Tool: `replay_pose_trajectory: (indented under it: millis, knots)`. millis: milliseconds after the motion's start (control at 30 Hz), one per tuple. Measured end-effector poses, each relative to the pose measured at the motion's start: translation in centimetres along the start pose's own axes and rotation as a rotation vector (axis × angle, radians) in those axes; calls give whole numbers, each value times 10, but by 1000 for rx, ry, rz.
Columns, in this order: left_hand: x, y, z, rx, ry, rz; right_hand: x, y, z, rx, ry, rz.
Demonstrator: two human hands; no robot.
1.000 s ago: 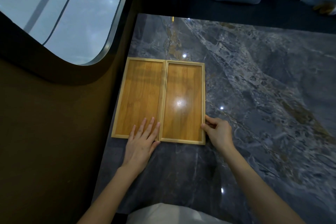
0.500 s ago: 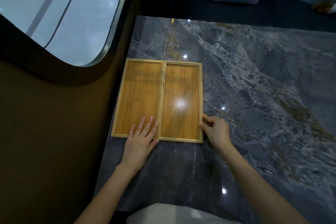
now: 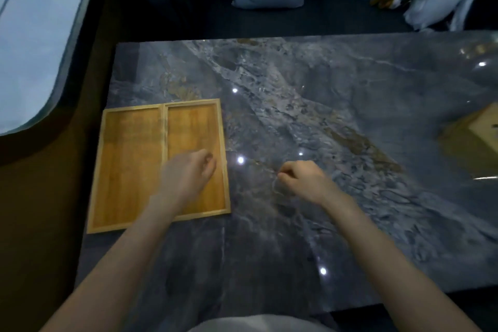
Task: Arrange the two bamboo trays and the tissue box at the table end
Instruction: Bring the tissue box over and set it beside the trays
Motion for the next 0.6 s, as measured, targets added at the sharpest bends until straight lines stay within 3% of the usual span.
replay_pose_trajectory:
  millis: [400, 600]
  knots:
    - [-290, -92, 83, 169, -204, -156, -281, 155, -93, -532, -299, 232]
    - [-408, -158, 113, 246, -211, -245, -406, 186, -127, -676, -543, 375]
Point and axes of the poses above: each hand's wrist, its own z-axis towards the middle knuckle, its own y-axis out of the back of the hand, x = y × z, the point moved 8 cm from there along z, towards the middle knuckle, and after that the axes turned 6 degrees about -z, right-handed, at the moved point
